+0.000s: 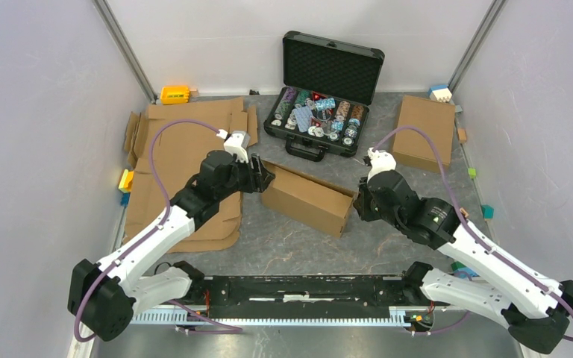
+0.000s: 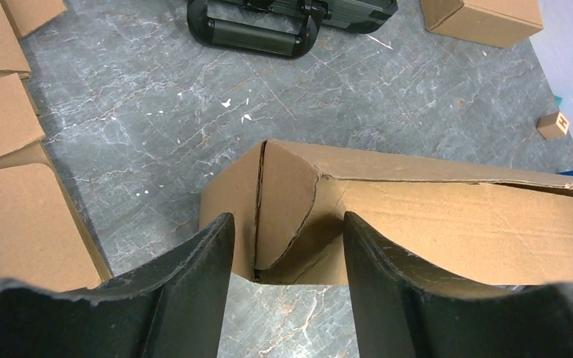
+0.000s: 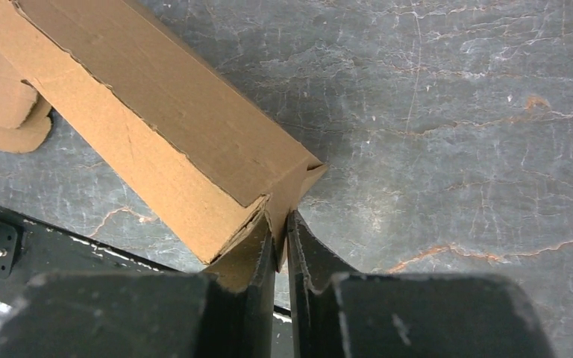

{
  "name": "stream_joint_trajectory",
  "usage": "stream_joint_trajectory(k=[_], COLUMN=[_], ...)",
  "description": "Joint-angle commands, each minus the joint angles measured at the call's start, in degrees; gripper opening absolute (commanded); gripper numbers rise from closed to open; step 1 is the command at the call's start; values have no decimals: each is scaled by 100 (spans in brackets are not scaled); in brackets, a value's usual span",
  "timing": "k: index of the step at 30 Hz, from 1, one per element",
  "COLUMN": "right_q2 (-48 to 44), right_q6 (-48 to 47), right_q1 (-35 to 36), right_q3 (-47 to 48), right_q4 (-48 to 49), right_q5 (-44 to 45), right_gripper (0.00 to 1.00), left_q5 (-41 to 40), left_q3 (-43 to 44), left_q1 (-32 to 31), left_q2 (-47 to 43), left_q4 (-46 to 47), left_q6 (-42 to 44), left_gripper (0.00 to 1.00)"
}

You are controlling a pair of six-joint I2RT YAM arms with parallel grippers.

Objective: Fold the paper box

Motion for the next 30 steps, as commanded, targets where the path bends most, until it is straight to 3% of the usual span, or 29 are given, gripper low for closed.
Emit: stream_joint_trajectory(k=[1,15,23,30], right_q2=[-145,222,186,48], right_q6=[334,1909,2247,2643], right_q1=[-19,-25,-33,-63], right_q3=[27,318,673,593], right_q4=[82,-139,-352,-272], right_q5=[-122,-593,-492,-441], right_gripper=[13,15,18,14], left_q5=[-131,-579,-720,-790], left_q3=[20,115,198,195], left_q1=[-34,-393,-472,-576], left_q2=[74,210,291,273], left_q4=[-185,-218,-262,-275], left_q6=[-141,-66,17,52], left_gripper=[60,56,53,51])
